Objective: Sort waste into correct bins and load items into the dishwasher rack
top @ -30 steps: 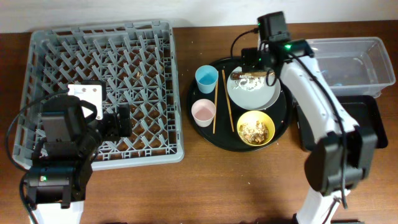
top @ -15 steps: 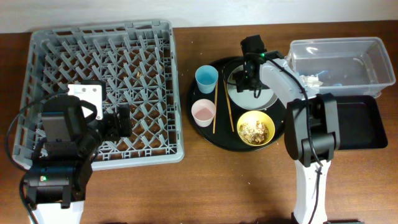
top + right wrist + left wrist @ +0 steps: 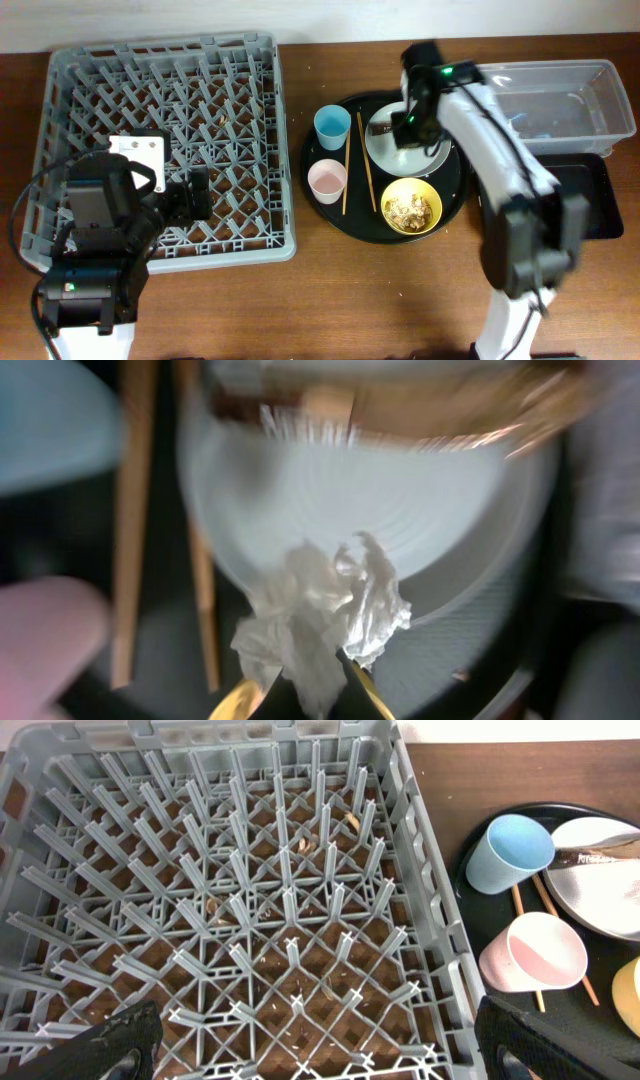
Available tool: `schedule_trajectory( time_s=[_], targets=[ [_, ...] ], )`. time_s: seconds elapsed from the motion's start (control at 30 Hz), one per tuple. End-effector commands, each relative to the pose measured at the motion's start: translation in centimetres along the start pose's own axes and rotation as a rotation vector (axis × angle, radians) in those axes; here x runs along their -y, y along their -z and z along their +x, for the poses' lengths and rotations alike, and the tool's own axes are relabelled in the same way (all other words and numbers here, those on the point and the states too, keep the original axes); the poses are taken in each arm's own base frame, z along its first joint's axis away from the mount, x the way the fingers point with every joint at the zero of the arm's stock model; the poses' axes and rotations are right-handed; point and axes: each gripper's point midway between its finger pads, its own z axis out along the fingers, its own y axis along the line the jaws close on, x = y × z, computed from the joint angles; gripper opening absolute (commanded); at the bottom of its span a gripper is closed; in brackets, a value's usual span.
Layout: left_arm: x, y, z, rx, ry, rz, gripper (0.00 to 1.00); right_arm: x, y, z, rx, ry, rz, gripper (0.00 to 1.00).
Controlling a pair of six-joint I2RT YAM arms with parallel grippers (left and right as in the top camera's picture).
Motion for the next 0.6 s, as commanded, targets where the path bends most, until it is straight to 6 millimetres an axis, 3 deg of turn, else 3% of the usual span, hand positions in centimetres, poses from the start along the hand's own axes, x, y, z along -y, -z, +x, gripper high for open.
schedule_trajectory(
  time_s=[0.0, 0.07, 0.13, 0.2, 0.3, 0.33, 0.37, 0.4, 0.43, 0.5, 0.57],
  targets=[
    [0.0, 0.3, -0.5, 0.015, -0.013, 0.003, 1.0, 4.7, 7.6, -2.6, 0.221, -0.133, 0.1, 0.04],
    [0.0, 0.3, -0.5, 0.015, -0.013, 0.003, 1.0, 8.3, 8.3, -3.8, 0.286, -0.224, 0.146, 0.04],
    [0.0, 0.3, -0.5, 0.015, -0.013, 0.003, 1.0, 12.4, 7.7, -5.0, 0.331, -0.341, 0.173, 0.04],
    [0.0, 0.3, -0.5, 0.015, -0.013, 0.003, 1.0, 16.0, 6.3, -6.0, 0.358, -0.412, 0.199, 0.04],
    [0.0, 0.3, -0.5, 0.015, -0.013, 0.003, 1.0, 19.8, 3.0, -6.4, 0.346, -0.471, 0.227, 0.04],
    [0.0, 0.3, -0.5, 0.015, -0.013, 0.003, 1.0, 20.5, 1.8, -6.4, 0.333, -0.481, 0.232, 0.15],
    [0.0, 0.3, -0.5, 0.015, -0.013, 0.003, 1.0, 20.9, 0.9, -6.3, 0.32, -0.484, 0.233, 0.42],
    [0.0, 0.3, -0.5, 0.015, -0.012, 0.003, 1.0, 21.2, -0.2, -6.0, 0.295, -0.489, 0.234, 0.93],
    [0.0, 0.3, -0.5, 0.015, -0.013, 0.003, 1.0, 21.2, -0.4, -5.8, 0.287, -0.489, 0.235, 0.98],
    [0.0, 0.3, -0.5, 0.015, -0.013, 0.003, 1.0, 20.8, 0.3, -6.0, 0.296, -0.487, 0.217, 0.98],
    [0.0, 0.3, -0.5, 0.015, -0.013, 0.003, 1.0, 19.9, 2.5, -6.4, 0.313, -0.481, 0.174, 0.98]
  ],
)
